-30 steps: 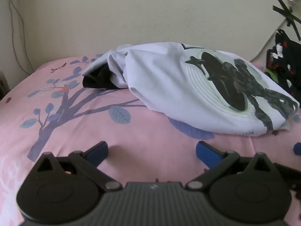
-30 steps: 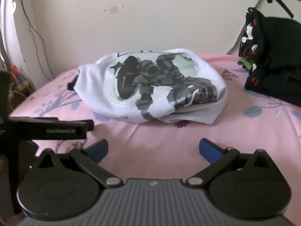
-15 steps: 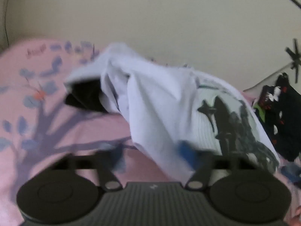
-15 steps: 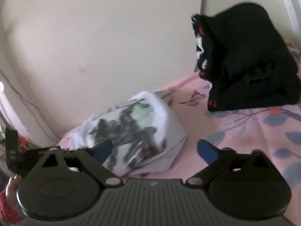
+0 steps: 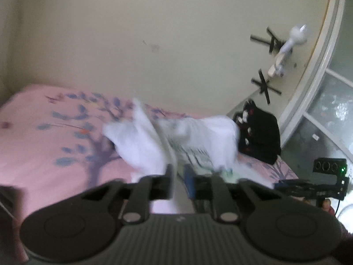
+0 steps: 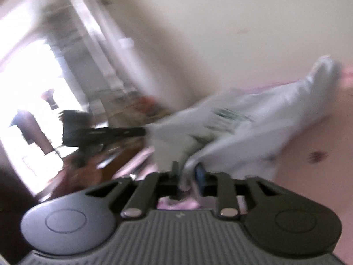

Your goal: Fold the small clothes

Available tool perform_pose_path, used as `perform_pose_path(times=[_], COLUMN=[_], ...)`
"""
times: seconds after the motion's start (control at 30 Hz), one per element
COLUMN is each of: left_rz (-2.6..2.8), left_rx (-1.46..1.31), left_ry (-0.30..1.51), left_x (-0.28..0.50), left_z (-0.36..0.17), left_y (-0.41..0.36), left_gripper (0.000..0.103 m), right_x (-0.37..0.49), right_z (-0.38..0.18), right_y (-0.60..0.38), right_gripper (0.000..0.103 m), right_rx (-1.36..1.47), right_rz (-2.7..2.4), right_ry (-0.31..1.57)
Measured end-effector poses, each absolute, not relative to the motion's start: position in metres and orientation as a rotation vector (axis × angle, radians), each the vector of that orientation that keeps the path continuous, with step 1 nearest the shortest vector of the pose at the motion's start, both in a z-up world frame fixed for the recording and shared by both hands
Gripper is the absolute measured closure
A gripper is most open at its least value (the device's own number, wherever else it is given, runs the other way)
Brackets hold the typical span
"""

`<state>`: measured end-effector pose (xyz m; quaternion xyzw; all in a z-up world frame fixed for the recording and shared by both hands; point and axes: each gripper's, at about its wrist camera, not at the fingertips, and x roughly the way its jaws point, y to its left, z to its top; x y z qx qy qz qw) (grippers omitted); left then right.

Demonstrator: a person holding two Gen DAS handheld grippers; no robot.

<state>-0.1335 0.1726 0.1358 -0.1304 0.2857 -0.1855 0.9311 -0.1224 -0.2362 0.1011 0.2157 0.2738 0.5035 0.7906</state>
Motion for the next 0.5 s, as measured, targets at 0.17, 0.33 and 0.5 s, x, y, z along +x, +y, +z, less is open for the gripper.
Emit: perform_pose_path(times=[0.17, 0.33, 0.5], left_rz=[-0.095, -0.117, -0.200], left_rx=[-0.192, -0.121, -0.153], left_ry=[0.493, 0.576, 0.752], left_x=[-0.124, 0.000, 0.120], left_z=[0.151, 0.147, 0.115], left_y=[0.212, 0.188, 0.156], left_gripper=[0.040, 0.025, 0.027], right_x=[-0.079, -0.020, 0.026], right_z=[0.106, 0.105, 0.080], right_y=[-0.265, -0.275, -0.257], right_gripper=[0.040, 0.038, 0.016], right_rx=[0.478, 0.424, 0.366], right_rz=[0.829, 0.467, 0.366], right_ry=[0.539, 0.542, 0.640])
